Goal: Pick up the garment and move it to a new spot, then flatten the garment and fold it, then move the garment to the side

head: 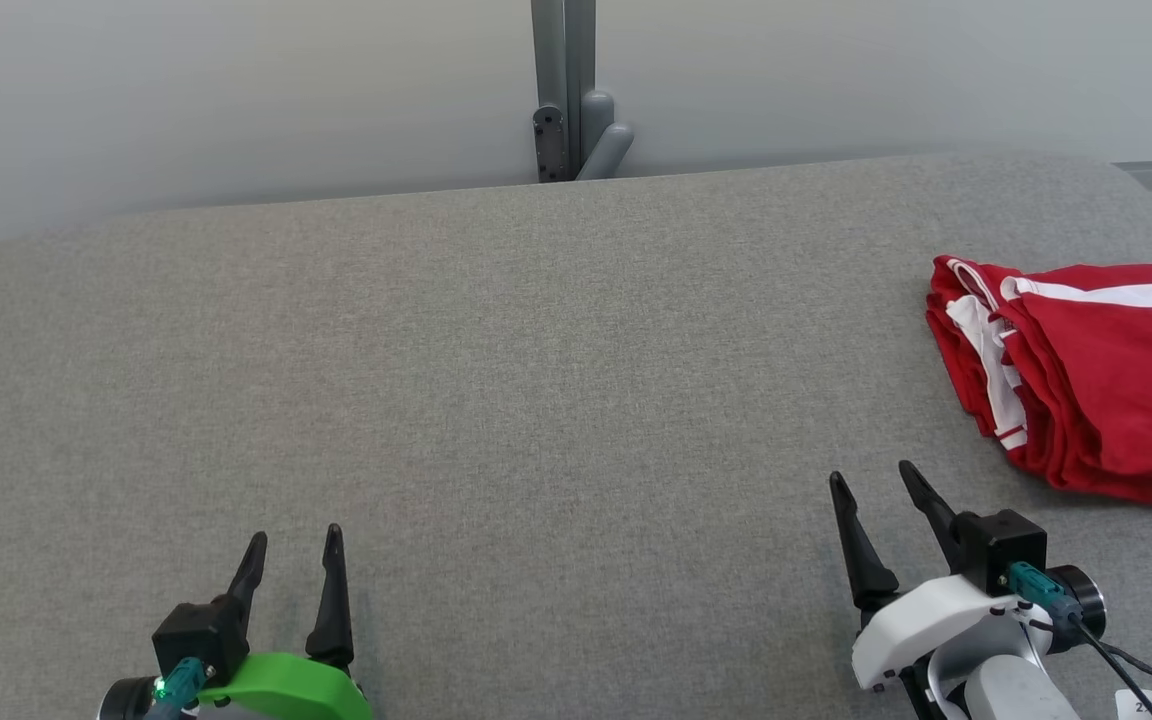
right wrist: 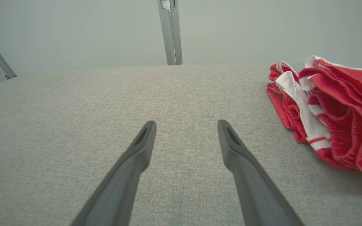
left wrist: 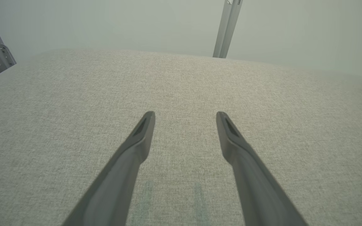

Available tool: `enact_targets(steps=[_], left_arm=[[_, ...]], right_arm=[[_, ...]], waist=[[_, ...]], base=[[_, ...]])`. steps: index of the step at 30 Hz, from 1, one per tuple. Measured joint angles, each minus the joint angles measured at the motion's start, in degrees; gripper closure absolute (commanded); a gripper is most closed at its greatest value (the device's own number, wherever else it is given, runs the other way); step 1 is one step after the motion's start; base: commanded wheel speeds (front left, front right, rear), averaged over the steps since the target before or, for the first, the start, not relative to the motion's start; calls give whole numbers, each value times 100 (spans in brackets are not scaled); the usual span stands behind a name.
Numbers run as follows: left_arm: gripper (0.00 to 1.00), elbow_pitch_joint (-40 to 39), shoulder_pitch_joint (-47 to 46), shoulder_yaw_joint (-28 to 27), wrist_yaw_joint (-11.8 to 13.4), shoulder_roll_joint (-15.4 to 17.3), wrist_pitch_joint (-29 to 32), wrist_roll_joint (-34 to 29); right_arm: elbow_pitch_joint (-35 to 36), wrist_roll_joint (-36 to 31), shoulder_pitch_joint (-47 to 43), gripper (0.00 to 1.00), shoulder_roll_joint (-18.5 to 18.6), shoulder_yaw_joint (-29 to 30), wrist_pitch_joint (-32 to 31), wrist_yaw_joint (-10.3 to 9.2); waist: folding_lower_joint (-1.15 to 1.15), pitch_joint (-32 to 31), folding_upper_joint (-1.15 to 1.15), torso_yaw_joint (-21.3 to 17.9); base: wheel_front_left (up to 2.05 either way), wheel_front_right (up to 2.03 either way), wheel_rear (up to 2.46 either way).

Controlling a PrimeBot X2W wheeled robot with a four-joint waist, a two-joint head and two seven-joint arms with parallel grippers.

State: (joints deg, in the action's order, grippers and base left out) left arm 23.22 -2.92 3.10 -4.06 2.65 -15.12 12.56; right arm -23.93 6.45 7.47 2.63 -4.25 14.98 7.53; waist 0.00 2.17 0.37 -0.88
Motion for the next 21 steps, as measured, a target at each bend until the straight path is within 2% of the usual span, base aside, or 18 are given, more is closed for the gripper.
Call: enact_targets(steps=[5, 6, 12, 21], left_arm=[[0, 1, 0, -4, -5, 0, 0, 0], [100, 36, 4, 1, -5, -1, 0, 0], [100, 259, 115, 16, -5, -13, 55, 69], [100, 138, 112, -119, -34, -15, 323, 1017]], right_arm=[[0, 0, 0, 0, 0, -3, 0, 0], [-26, 0, -14, 100, -3, -5, 0, 0], [-235, 79, -163, 100, -20, -2, -53, 1], [-126, 1109, -162, 100, -19, 130, -305, 1]], waist=[[0, -4, 0, 2], [0, -5, 0, 3], [0, -8, 0, 4], [0, -22, 0, 10]], base=[[0, 0, 0], [0, 0, 0], [0, 0, 0], [0, 0, 0]])
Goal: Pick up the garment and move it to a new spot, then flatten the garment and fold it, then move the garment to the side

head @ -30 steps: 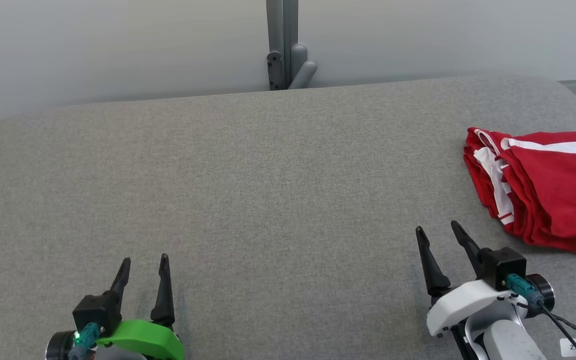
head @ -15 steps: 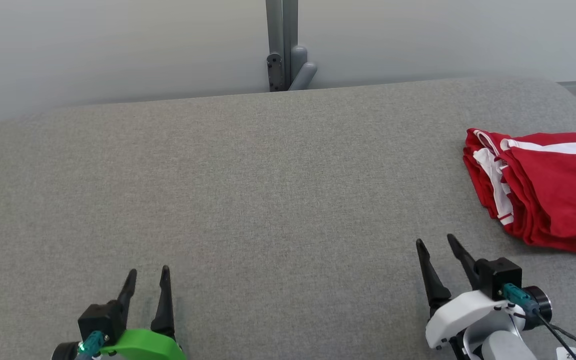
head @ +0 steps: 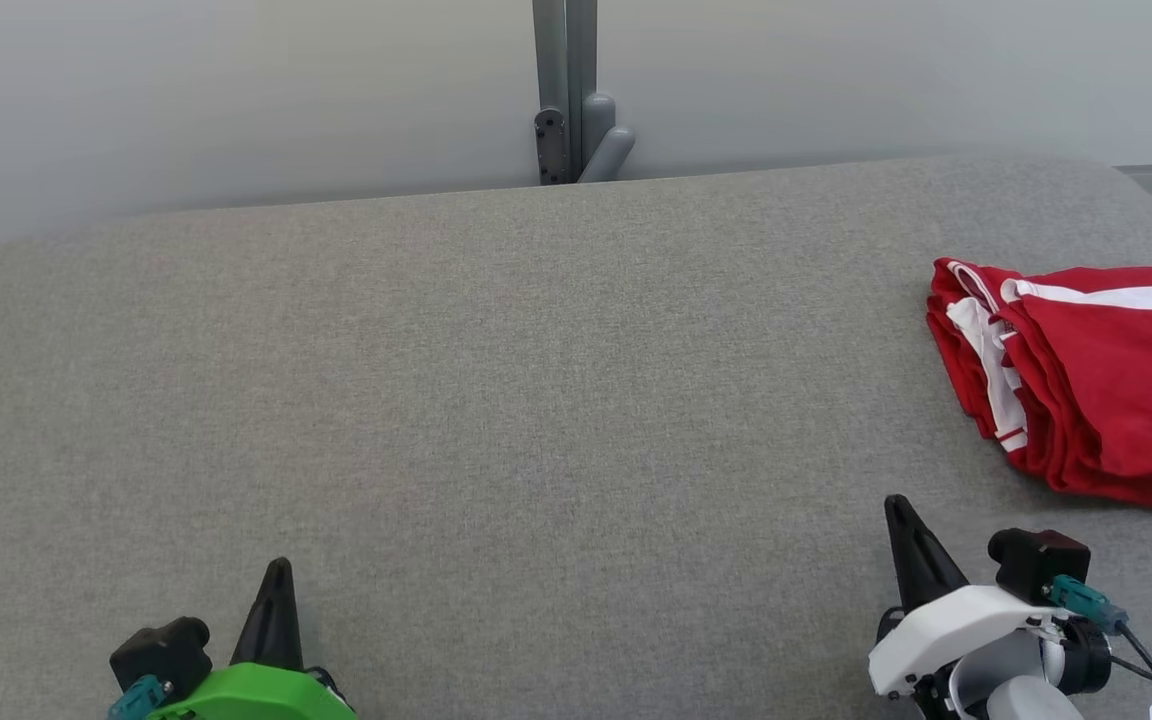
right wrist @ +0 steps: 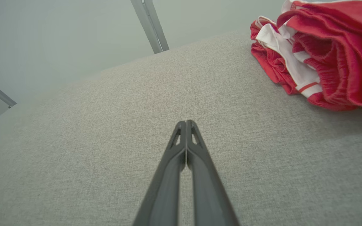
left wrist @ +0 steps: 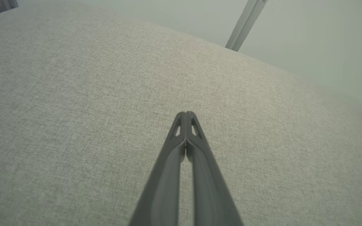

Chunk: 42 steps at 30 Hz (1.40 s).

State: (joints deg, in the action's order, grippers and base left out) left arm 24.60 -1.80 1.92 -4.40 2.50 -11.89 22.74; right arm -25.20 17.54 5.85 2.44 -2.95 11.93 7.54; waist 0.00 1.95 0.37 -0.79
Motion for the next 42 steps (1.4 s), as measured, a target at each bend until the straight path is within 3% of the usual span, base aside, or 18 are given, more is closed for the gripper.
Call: enact_targets(steps=[17, 42], left_arm=[[100, -260, -29, -188, -64, 0, 424, 1672], [100, -570, -135, -419, -149, 3, 933, 3537]], right_arm=[[271, 1780, 0, 100, 1, 205, -424, -1], [571, 3809, 2, 100, 8, 450, -924, -2]], waist=[[0, -27, 0, 12], [0, -67, 0, 30]], base=[[0, 0, 0], [0, 0, 0]])
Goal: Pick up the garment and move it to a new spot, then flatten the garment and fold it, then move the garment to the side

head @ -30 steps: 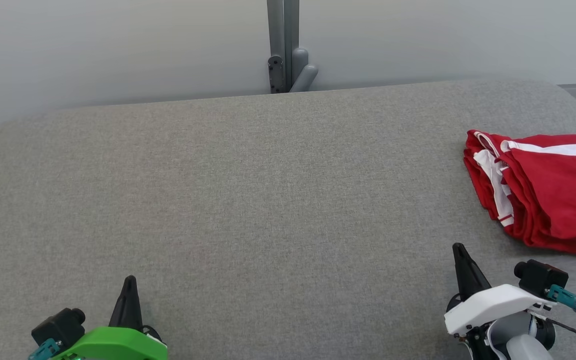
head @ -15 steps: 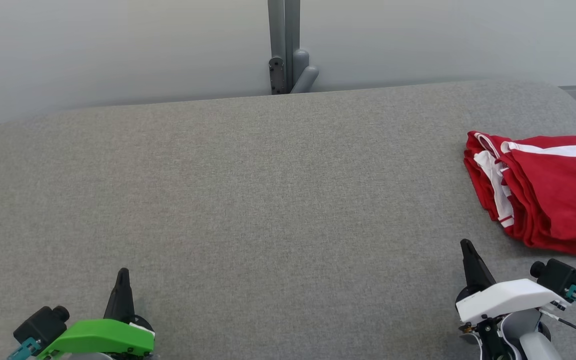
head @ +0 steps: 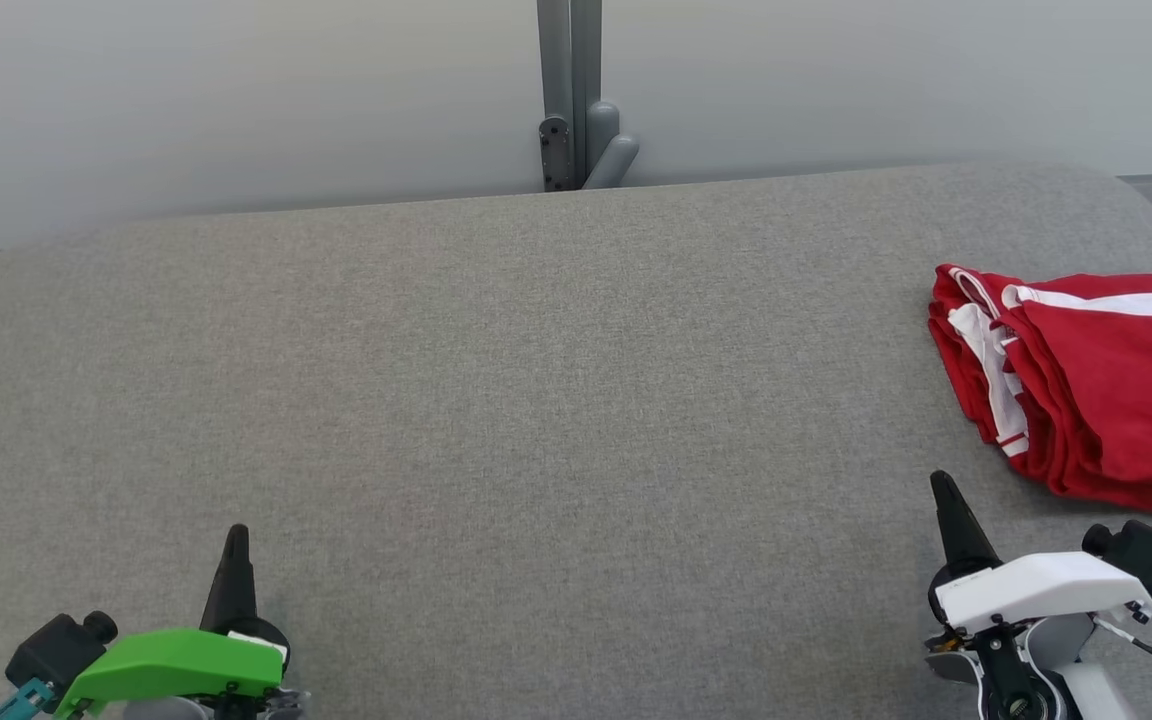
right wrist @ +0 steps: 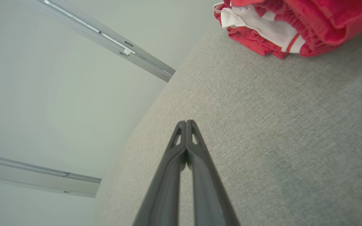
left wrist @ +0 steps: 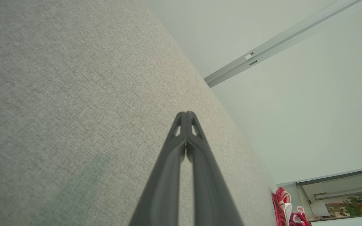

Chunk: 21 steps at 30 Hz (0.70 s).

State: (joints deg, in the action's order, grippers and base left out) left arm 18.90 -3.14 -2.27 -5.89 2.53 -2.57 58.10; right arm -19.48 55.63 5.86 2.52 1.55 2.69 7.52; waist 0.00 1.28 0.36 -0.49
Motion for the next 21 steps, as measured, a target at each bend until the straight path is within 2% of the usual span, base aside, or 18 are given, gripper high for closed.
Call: enact_targets(steps=[21], left_arm=[[100, -188, -86, -164, -49, 4, 322, 1212]], right_arm=[[191, 1300, 5, 100, 4, 163, -323, -3]], waist=[[0, -32, 0, 14]], base=[[0, 0, 0]])
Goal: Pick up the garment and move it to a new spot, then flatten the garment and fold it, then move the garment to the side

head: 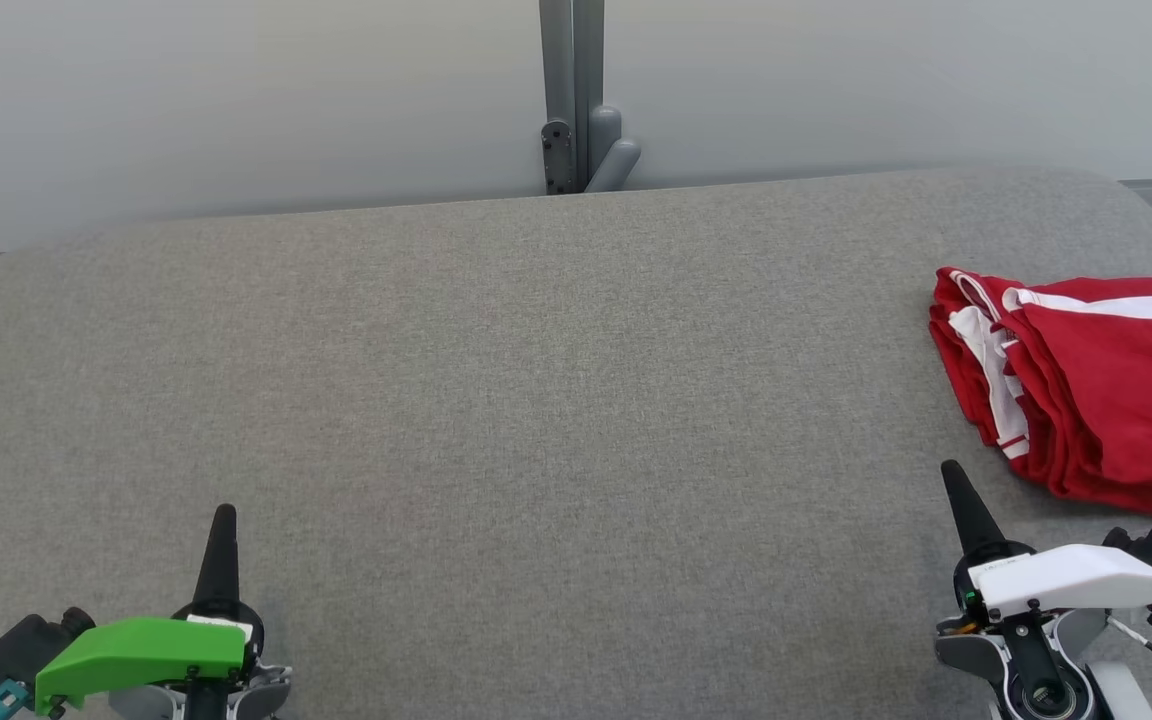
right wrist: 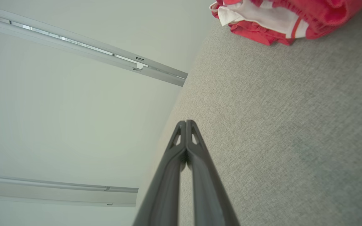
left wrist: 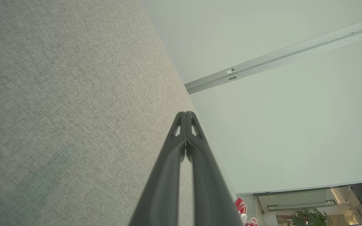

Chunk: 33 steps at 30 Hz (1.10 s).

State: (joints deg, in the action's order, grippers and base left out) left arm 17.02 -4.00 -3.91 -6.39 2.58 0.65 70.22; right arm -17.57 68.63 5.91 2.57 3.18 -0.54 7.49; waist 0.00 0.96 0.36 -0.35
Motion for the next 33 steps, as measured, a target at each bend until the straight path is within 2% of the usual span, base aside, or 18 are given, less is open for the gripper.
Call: enact_targets(steps=[33], left_arm=[[100, -220, -82, -190, -67, 7, 405, 1494]], right_arm=[[230, 1585, 10, 100, 10, 197, -400, -1]], waist=[[0, -48, 0, 22]], base=[[0, 0, 0]])
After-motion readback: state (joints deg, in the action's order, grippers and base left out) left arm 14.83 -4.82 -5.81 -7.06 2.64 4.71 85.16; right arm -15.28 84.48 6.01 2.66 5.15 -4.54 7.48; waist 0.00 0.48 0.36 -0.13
